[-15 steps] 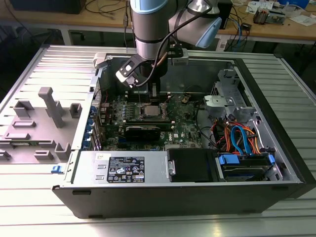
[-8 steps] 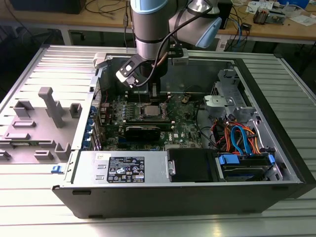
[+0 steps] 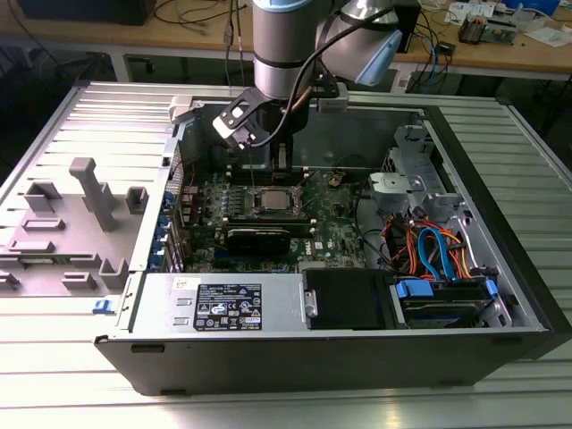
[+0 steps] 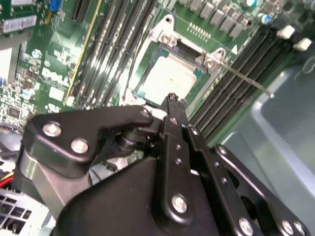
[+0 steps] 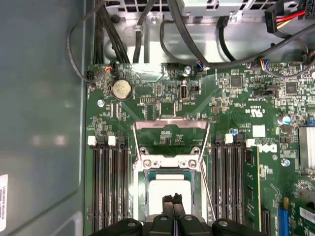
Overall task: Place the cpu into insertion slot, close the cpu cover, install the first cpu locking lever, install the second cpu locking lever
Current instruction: 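Close the cpu cover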
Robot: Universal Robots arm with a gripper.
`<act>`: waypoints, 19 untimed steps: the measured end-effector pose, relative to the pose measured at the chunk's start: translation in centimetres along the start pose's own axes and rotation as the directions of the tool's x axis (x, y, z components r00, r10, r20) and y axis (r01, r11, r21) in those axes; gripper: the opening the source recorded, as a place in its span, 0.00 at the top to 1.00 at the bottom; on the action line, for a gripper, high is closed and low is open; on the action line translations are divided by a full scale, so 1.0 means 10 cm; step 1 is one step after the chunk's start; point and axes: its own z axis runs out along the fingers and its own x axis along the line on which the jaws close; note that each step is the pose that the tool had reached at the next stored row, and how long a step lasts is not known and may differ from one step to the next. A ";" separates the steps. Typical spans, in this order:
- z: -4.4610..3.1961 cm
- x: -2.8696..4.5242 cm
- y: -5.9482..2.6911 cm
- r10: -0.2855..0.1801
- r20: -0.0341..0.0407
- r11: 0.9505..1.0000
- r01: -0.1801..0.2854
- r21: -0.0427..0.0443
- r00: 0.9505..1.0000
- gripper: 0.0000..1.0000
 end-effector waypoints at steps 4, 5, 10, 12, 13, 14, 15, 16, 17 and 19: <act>-0.005 0.000 0.086 0.000 -0.001 1.000 0.000 0.009 1.000 0.89; -0.004 0.000 0.086 0.000 -0.001 1.000 0.000 0.008 1.000 0.89; -0.005 0.000 0.087 0.000 -0.001 1.000 0.000 0.009 1.000 0.89; -0.019 0.001 0.088 0.000 -0.001 1.000 0.000 0.009 1.000 0.89; -0.042 0.001 0.089 0.000 -0.001 1.000 0.000 0.009 1.000 0.89; -0.080 0.001 0.089 0.000 -0.001 1.000 0.000 0.009 1.000 0.89; -0.115 0.002 0.090 0.000 -0.001 1.000 0.000 0.009 1.000 0.89; -0.158 0.002 0.091 0.000 -0.001 1.000 0.000 0.009 1.000 0.89; -0.161 0.002 0.094 0.000 -0.001 1.000 0.000 0.009 1.000 0.89; -0.159 0.002 0.194 0.000 -0.001 1.000 0.000 0.010 1.000 0.89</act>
